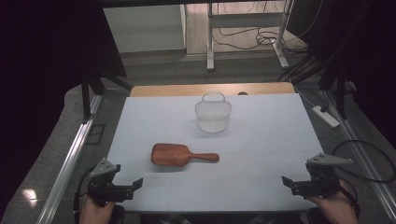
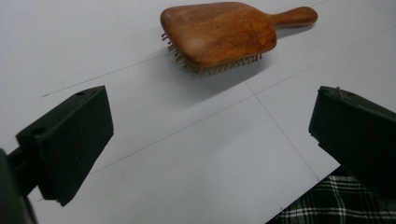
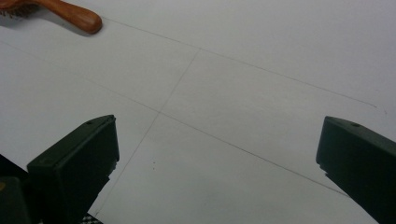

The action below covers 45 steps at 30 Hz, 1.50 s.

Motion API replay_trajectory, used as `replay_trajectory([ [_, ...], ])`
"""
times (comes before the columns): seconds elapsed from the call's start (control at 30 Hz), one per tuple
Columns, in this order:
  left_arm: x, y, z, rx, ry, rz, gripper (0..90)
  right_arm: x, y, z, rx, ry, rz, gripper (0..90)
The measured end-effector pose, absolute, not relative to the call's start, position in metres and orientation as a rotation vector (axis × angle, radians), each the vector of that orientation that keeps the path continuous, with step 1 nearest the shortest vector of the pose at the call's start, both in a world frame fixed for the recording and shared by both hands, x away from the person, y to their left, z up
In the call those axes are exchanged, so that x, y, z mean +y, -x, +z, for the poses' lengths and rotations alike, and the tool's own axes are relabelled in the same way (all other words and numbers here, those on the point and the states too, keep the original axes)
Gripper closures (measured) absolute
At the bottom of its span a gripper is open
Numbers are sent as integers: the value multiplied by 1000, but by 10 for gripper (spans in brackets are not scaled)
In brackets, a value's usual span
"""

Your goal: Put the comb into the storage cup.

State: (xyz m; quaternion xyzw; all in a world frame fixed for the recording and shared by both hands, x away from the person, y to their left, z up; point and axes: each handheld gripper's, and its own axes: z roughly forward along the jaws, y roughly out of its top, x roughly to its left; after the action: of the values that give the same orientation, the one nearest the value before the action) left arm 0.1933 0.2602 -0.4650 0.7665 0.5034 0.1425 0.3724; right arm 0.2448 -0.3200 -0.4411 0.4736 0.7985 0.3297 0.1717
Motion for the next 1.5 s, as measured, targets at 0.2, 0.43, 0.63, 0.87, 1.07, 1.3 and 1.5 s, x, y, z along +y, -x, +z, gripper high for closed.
replay_trajectory([
  [0.2,258,-195,-465,1296,-1986,359,4,-320,-245,-441,2273,-1341,937,0],
  [0.43,256,-199,-465,1286,-1998,351,0,-319,-244,-441,2280,-1324,942,0],
  [0.63,250,-206,-464,1257,-2009,356,0,-319,-244,-441,2286,-1317,943,0],
  [0.87,246,-214,-465,1220,-2018,323,0,-319,-244,-441,2288,-1309,945,0],
  [1.07,243,-220,-466,1196,-2034,303,0,-319,-243,-441,2286,-1310,949,0],
  [1.3,237,-233,-466,1155,-2063,267,0,-319,-244,-441,2286,-1312,952,0],
  [1.5,227,-244,-462,1130,-2081,258,0,-319,-243,-441,2286,-1311,954,0],
])
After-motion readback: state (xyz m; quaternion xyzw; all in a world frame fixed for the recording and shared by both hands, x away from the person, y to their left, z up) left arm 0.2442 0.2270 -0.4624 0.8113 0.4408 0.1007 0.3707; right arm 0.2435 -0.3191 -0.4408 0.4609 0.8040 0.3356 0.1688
